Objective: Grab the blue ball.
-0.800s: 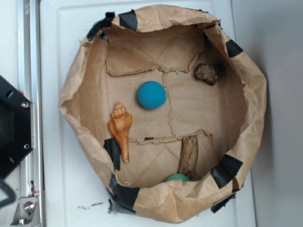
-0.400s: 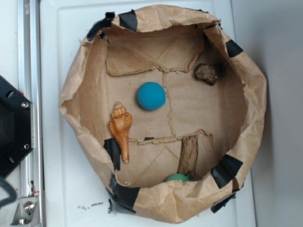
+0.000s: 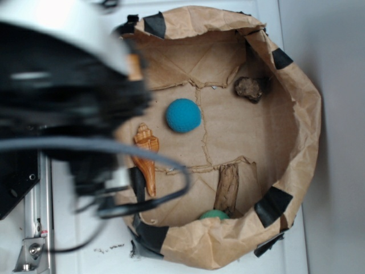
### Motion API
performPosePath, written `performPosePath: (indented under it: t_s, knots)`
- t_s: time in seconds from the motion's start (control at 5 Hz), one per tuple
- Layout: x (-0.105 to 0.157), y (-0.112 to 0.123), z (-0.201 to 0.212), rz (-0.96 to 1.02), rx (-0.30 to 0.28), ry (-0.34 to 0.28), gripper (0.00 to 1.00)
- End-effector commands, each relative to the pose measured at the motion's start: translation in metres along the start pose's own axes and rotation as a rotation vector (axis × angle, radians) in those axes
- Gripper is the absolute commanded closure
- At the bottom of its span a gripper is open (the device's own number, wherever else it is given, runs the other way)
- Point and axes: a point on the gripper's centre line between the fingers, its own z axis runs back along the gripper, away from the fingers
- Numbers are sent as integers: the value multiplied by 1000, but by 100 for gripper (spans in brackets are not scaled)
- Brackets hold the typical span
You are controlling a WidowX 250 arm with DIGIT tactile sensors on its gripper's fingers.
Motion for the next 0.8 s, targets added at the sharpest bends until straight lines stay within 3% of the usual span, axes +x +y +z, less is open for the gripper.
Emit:
performPosePath:
  t_s: [0.0, 0.6]
  knots:
    - [81, 8, -28, -43, 7, -46, 0]
    - [85, 13, -69, -99, -16, -46, 0]
